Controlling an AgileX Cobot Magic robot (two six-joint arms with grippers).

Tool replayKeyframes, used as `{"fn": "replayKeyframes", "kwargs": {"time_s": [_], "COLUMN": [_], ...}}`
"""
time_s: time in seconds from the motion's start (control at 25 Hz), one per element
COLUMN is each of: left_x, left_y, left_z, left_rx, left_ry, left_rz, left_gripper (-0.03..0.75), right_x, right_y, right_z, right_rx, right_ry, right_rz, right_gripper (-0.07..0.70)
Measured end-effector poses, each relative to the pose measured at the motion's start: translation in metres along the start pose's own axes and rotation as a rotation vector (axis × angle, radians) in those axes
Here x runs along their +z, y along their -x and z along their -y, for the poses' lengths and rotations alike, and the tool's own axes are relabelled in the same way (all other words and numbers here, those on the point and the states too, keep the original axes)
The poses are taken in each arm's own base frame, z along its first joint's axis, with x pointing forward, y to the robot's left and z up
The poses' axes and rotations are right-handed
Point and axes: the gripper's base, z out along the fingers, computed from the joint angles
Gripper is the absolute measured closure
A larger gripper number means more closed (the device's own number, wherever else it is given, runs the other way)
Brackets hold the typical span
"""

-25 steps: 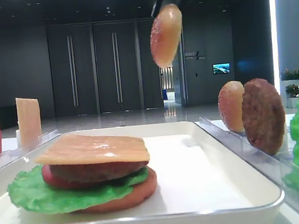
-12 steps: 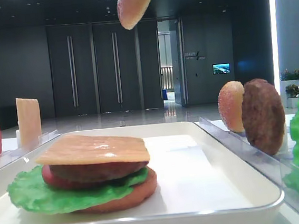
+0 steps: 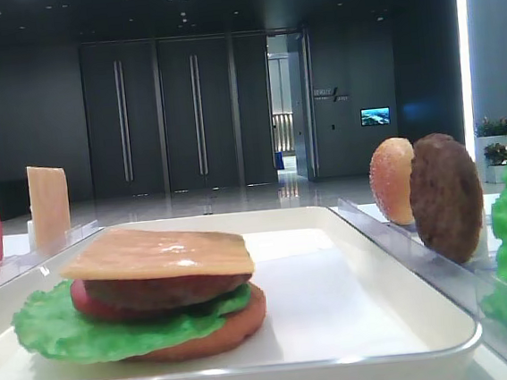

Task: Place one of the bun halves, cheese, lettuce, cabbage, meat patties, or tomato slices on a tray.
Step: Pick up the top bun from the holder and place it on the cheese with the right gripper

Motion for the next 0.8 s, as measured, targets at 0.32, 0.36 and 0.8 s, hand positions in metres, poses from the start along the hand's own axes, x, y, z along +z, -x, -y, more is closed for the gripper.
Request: {"fn": "replayKeyframes", "kwargs": {"time_s": [0.32,0.36,0.8], "left_x": [0.000,0.000,0.000], "left_y": [0.000,0.000,0.000], "left_z": [0.000,0.000,0.000], "left_rx": [0.000,0.000,0.000], "left_ry": [0.000,0.000,0.000], "left_rz": [0.000,0.000,0.000], "left_gripper": [0.282,0.282,0.282], "right_x": [0.038,0.041,0.065], "right_y": [-0.036,-0.039,-0.053], "right_z": [0.014,0.014,0.002], "right_rx": [-0.004,-0.021,-0.034], "right_ry": [0.088,0.087,0.072], "right_rz": [0.010,0.005,-0.025], "right_gripper": [0.426,0.428,0.428]}}
